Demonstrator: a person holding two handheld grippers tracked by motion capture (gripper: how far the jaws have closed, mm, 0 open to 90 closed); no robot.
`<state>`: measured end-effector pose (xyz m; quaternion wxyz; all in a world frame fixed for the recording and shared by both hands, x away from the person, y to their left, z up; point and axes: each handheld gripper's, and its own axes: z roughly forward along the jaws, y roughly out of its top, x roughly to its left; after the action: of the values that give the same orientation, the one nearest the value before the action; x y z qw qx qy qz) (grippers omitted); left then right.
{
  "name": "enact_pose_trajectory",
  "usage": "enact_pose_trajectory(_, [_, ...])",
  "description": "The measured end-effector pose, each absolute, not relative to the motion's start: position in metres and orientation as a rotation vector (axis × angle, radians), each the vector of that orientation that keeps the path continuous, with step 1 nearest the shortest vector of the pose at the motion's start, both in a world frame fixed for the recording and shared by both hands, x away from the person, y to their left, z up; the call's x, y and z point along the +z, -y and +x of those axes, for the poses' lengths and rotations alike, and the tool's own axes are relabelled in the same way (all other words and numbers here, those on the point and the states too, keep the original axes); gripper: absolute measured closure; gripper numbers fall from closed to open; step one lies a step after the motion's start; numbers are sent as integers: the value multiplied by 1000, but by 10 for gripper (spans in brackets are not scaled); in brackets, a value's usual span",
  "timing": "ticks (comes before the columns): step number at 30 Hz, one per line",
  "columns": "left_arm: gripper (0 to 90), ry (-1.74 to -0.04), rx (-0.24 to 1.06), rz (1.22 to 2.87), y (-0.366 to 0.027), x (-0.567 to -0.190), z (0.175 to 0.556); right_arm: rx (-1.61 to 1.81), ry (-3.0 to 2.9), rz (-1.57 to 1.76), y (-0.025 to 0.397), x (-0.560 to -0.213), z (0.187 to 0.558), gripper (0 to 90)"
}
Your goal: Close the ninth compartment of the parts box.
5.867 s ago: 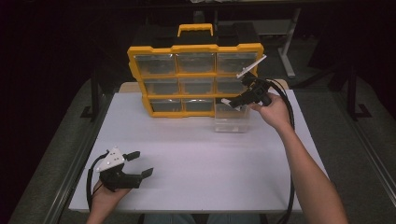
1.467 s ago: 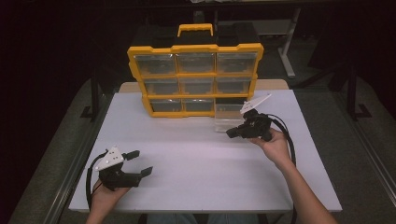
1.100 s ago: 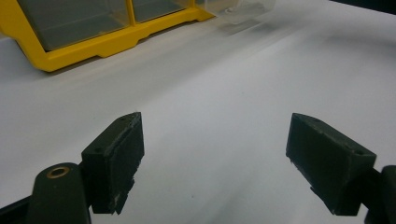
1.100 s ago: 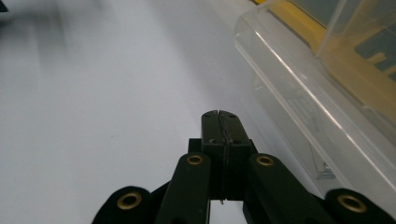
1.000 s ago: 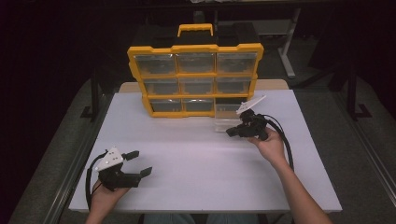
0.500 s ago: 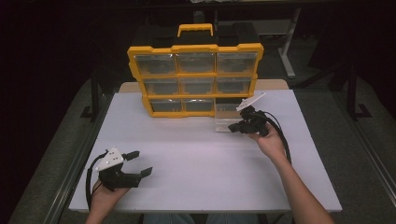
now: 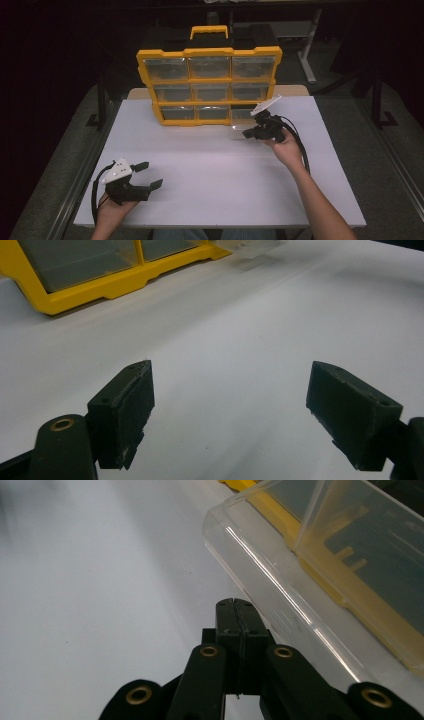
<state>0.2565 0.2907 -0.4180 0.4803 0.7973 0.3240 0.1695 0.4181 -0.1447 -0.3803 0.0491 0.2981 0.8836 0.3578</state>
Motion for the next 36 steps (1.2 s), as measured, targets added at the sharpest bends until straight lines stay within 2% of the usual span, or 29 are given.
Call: enact_pose_trajectory(36, [189, -789, 418, 1951, -291, -419, 256, 1024, -2662, 939, 141, -376, 438, 887])
